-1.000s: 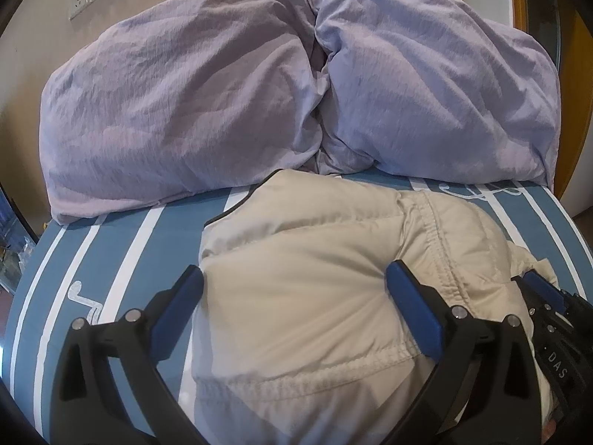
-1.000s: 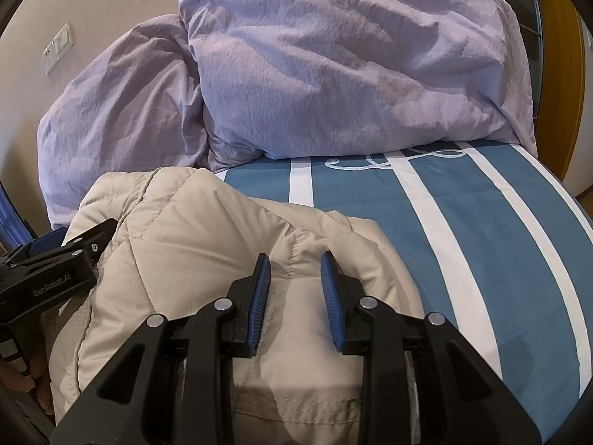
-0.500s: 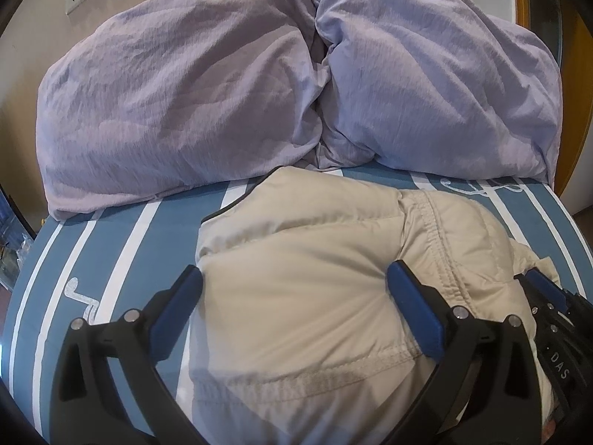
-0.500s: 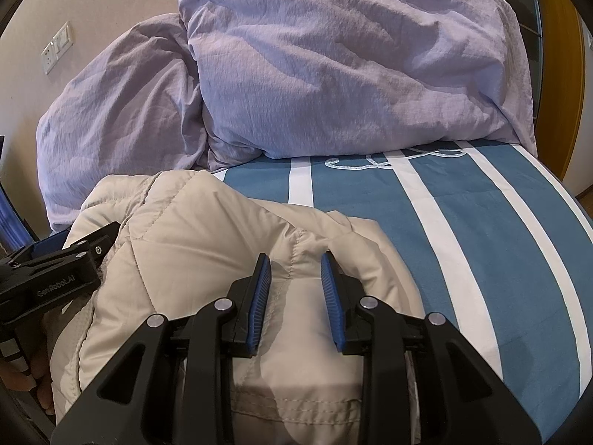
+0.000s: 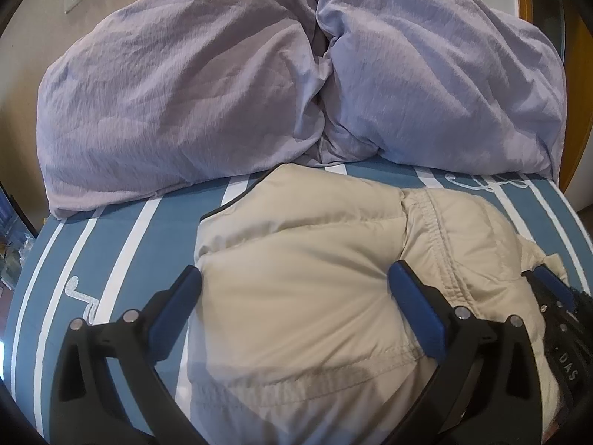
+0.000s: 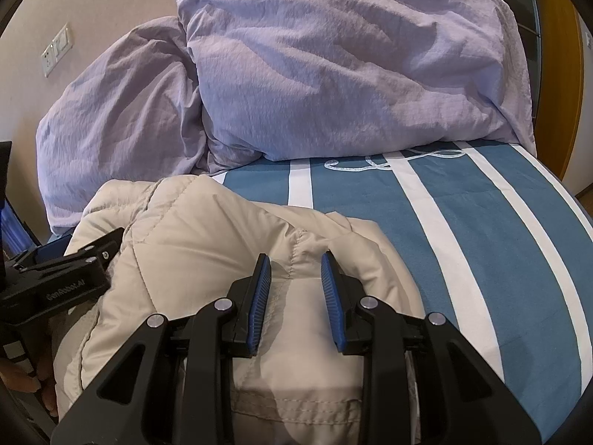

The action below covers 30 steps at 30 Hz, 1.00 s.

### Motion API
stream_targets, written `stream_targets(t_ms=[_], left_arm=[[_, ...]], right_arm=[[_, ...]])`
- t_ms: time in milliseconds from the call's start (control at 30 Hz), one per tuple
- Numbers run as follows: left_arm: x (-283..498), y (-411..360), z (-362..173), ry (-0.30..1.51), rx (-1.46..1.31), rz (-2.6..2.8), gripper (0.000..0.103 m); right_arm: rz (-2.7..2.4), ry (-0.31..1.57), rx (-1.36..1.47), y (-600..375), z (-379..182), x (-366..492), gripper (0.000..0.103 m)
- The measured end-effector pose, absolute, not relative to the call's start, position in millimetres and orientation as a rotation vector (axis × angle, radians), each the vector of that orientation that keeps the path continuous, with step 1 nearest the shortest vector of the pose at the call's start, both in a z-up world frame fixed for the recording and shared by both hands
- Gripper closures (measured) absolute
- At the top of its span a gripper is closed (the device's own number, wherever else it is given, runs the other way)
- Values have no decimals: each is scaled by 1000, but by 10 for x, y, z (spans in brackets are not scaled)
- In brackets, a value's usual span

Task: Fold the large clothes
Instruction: 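Press the folded jacket bundle flat with both grippers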

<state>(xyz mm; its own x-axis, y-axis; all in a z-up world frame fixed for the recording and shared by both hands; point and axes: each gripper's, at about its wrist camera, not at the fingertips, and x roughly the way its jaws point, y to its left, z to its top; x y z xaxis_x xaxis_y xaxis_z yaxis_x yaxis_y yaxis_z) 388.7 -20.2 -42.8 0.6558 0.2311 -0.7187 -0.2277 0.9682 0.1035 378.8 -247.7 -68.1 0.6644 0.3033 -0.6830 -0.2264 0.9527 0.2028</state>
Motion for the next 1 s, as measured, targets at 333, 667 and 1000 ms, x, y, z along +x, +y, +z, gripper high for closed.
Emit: stream_targets(t_ms=[333, 667, 1000], left_arm=[[3924, -184, -508, 826, 19, 285, 2], [3907, -177, -511, 818, 8, 280, 2], [3904, -190, -501, 812, 5, 279, 2]], right_arm=[[324, 793, 145, -2432, -450, 3853, 44], [262, 804, 143, -2455, -518, 4022, 45], [268, 831, 164, -2461, -650, 4048, 45]])
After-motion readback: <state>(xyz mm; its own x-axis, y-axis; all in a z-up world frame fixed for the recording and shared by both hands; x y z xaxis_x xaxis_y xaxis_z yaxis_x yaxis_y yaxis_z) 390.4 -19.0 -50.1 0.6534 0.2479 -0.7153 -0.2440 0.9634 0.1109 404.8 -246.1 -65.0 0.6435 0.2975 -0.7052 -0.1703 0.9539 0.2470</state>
